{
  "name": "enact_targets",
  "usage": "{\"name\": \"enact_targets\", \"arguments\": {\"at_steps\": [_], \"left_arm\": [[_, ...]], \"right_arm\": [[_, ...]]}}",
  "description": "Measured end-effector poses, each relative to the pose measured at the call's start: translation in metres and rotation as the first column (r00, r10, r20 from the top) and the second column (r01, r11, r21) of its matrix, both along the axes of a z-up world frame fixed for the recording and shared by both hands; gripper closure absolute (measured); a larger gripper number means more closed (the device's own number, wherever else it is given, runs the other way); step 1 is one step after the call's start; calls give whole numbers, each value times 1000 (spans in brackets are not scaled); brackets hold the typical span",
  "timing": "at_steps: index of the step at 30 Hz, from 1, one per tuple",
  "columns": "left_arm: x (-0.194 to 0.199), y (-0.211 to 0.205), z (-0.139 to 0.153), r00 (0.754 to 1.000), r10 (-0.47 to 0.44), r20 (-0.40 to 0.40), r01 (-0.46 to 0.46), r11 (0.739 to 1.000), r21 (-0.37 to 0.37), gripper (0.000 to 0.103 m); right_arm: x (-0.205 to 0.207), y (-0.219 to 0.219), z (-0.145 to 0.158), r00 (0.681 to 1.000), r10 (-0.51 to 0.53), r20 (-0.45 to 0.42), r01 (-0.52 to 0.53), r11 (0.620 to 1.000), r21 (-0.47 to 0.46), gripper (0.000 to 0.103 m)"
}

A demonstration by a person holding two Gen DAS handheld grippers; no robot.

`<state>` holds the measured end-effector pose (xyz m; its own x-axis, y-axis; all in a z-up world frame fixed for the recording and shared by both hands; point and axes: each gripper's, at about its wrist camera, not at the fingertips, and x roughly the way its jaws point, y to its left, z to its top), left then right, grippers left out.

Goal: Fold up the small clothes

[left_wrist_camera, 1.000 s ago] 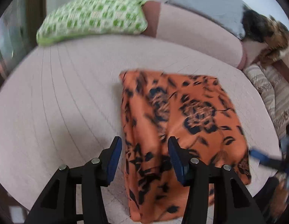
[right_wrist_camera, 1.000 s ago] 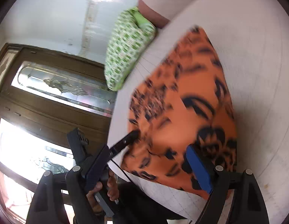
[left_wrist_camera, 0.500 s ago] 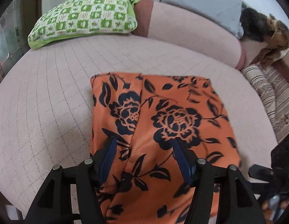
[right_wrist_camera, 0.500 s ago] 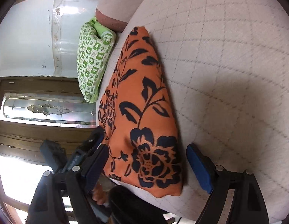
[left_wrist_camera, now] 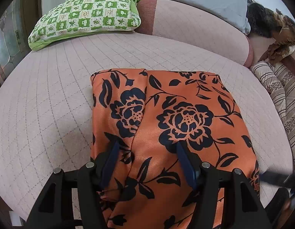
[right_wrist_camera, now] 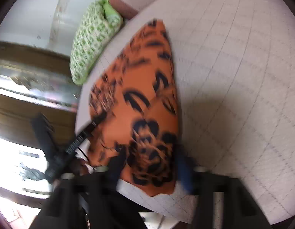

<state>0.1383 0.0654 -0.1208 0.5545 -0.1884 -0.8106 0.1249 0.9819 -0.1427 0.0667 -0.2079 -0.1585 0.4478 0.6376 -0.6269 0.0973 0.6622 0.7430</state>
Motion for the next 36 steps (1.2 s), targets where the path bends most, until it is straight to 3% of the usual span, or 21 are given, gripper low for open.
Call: {"name": "enact_targets", "arguments": {"at_steps": [3,6,8,11,13,14,16,18,21,24,25,26,28,30,32,33,34,36], "left_arm": [[1,0,0,1000,2,0,-2,1000,-2,40],[1,-1,0,1000,4,3,-4,1000,-1,39],[0,0,-1,1000,3,6,-3,1000,0,39],[-2,2,-5,1000,-11,19,11,1000,-4,39],[-1,-1,-7,1000,-16,21,16,1000,12,39],[-2,-3,-6,999,-18,27,17,1000,26,39],[-2,-1,-6,999,-17,27,17,1000,14,39],[-2,1,-6,999,-18,29,18,1000,5,39],[-4,0,-6,999,-13,35,13,1000,13,38],[-5,0,-6,999,-11,34,11,1000,6,38],[-5,1,-6,999,-11,33,11,1000,5,38],[-6,2,-6,999,-14,32,14,1000,0,38],[-5,4,-7,999,-19,35,20,1000,-6,38],[-5,1,-8,999,-22,37,22,1000,9,37],[-5,-1,-7,999,-20,41,19,1000,21,37],[-5,0,-7,999,-18,39,18,1000,15,37],[-5,1,-7,999,-19,37,18,1000,8,37],[-5,2,-7,999,-17,37,16,1000,6,37]], "right_arm": [[18,-13,7,998,-62,22,62,997,36,23],[51,-1,-14,999,-28,-28,30,997,71,24],[59,12,-25,997,19,-70,-14,997,81,57],[47,23,-6,1000,9,7,-9,999,-51,66],[52,19,-28,998,-14,-63,12,999,-41,64],[51,14,-31,997,-29,-74,31,999,20,60],[47,8,-17,998,-37,-40,39,998,48,34],[50,2,2,998,-55,24,54,998,37,28],[78,-7,4,996,-86,39,85,996,40,20],[117,-4,-19,997,-57,-45,59,996,62,22],[124,6,-25,998,-18,-63,23,997,77,57],[124,15,-18,999,-2,-45,3,1000,4,67],[114,26,1,999,4,44,1,994,-111,70],[117,27,-14,1000,-11,-4,10,987,-158,70],[111,23,-11,1000,-23,14,25,992,-125,66],[105,23,-1,999,-33,30,37,989,-144,61],[98,24,9,998,-34,50,42,985,-169,43],[87,29,31,992,-37,123,66,968,-241,39]]}}
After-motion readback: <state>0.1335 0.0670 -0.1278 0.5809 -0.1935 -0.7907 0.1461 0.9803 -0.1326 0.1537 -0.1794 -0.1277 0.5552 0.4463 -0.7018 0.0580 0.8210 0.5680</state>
